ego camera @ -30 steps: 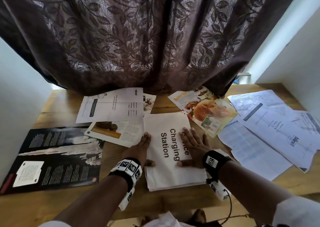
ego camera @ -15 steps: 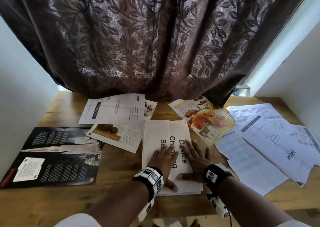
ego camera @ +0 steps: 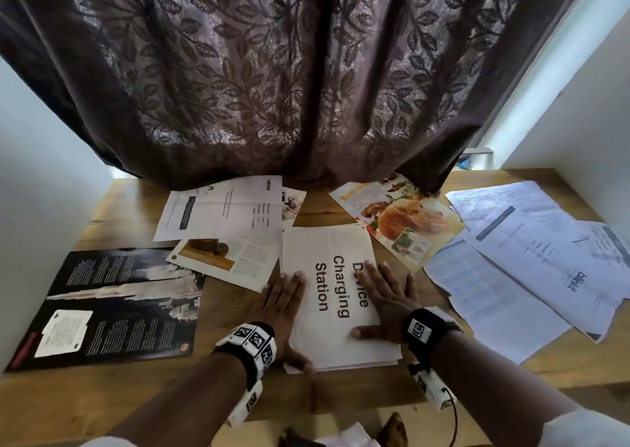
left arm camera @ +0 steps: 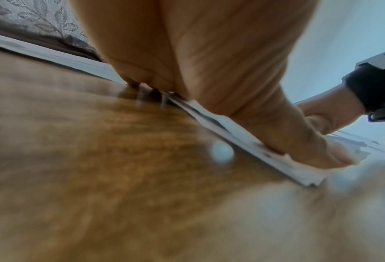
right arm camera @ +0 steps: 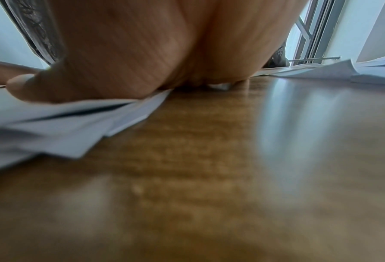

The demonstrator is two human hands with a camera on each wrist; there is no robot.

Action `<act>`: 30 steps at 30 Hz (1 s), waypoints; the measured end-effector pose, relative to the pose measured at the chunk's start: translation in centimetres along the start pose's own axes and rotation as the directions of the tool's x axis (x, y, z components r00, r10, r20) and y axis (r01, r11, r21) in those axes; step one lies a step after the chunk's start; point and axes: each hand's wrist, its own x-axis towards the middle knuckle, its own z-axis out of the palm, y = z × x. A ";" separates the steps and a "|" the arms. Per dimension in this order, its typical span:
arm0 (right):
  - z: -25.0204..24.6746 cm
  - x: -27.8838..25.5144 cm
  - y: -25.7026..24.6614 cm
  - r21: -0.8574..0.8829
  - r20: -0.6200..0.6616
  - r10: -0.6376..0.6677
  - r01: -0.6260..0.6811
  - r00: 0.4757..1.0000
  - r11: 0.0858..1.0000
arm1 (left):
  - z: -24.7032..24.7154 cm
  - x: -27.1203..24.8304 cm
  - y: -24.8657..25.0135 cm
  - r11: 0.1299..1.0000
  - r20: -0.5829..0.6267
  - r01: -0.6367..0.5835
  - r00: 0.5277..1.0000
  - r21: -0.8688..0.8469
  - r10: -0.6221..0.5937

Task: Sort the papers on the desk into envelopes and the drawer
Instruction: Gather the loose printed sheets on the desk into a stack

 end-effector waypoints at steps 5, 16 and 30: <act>-0.9 -0.4 0.0 0.048 0.012 -0.019 0.018 1.000 0.999 | -2.5 0.4 0.7 0.998 -0.054 0.053 0.997 -0.017 -0.054; -5.8 -4.3 11.7 0.162 -0.334 0.081 -0.028 0.939 0.986 | -8.6 9.2 11.9 0.968 -0.518 -0.178 0.853 -0.177 0.062; -3.4 -12.2 44.8 0.418 -0.253 0.673 -0.549 0.695 0.724 | -7.2 21.5 28.4 0.946 -0.435 -0.268 0.885 -0.183 0.167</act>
